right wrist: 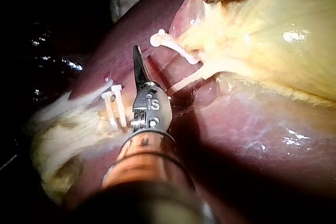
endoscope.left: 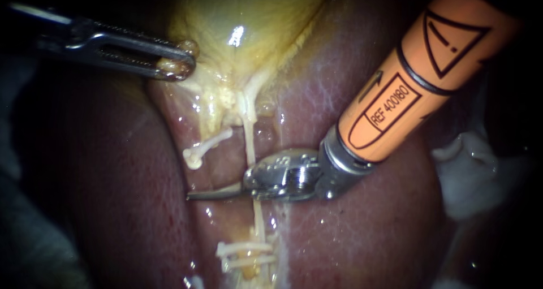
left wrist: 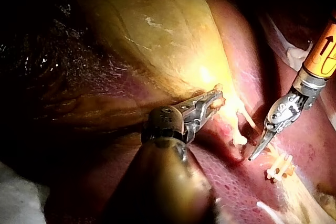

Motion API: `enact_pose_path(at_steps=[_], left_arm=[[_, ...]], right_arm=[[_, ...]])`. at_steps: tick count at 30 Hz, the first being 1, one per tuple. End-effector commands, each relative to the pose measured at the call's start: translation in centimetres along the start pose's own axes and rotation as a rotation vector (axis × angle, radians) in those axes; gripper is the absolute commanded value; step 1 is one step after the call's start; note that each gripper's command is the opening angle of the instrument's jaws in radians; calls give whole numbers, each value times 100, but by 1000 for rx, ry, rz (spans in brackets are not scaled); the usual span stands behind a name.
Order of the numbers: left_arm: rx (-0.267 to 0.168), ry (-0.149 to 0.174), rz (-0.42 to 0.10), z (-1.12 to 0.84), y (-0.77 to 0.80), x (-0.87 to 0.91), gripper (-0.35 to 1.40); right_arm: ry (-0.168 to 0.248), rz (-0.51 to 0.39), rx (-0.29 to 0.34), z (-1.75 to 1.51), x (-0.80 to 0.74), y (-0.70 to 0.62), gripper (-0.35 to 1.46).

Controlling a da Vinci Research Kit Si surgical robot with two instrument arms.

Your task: Go back from the cut left tube

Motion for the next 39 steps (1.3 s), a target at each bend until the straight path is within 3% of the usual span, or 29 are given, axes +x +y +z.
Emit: enact_pose_path(at_steps=[1, 2, 4, 13, 17, 20, 25, 29, 39], left_arm=[[-1, 0, 0, 0, 0, 0, -35], [-1, 0, 0, 0, -1, 0, -35], [-1, 0, 1, 0, -1, 0, -35], [-1, -1, 1, 0, -2, 0, -35], [-2, -1, 1, -1, -3, 0, -35], [-2, -1, 1, -1, -3, 0, -35], [-2, -1, 1, -1, -4, 0, -35], [-2, -1, 1, -1, -4, 0, -35], [-1, 0, 1, 1, -4, 0, -35]], right_arm=[[18, -7, 2, 2, 0, 0, 52], [31, -11, 7, 6, -1, 0, 93], [47, -16, 15, 12, -2, 0, 114], [57, -28, 20, 9, -4, -7, 140], [63, -95, -60, -18, -8, -19, 143], [24, -176, -141, -46, -11, -25, 143], [-113, -262, -256, -95, -12, -28, 143], [-183, -314, -320, -128, -9, -27, 143], [-227, -342, -446, -176, -2, -25, 145]])
